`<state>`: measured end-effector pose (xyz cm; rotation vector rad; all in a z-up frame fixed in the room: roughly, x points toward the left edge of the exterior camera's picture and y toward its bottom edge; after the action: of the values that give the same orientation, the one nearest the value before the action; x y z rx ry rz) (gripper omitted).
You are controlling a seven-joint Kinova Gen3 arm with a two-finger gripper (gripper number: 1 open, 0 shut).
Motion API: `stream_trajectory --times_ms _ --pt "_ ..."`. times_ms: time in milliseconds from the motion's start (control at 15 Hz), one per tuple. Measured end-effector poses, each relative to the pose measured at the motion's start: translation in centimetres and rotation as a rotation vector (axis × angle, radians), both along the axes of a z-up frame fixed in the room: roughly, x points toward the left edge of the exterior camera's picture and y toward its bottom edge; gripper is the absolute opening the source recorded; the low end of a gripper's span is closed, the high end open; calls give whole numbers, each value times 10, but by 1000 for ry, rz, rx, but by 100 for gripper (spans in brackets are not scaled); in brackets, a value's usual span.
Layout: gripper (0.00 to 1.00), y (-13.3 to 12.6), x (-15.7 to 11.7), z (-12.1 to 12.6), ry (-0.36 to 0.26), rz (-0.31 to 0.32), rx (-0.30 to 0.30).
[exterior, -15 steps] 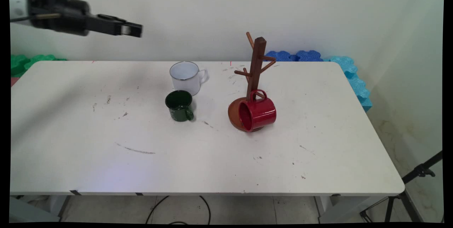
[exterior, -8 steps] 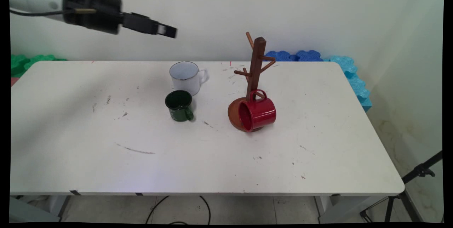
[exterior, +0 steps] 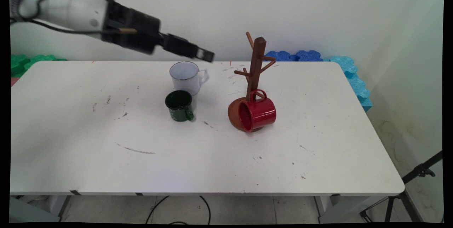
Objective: Pick up the red mug from the rack
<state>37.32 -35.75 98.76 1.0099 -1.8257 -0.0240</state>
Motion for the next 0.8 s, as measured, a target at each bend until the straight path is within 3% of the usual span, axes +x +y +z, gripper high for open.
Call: stream_trajectory --times_ms 333,800 --pt "100 8 -44 -30 -32 -22 16" --pt "100 17 -78 -86 -83 -12 32"
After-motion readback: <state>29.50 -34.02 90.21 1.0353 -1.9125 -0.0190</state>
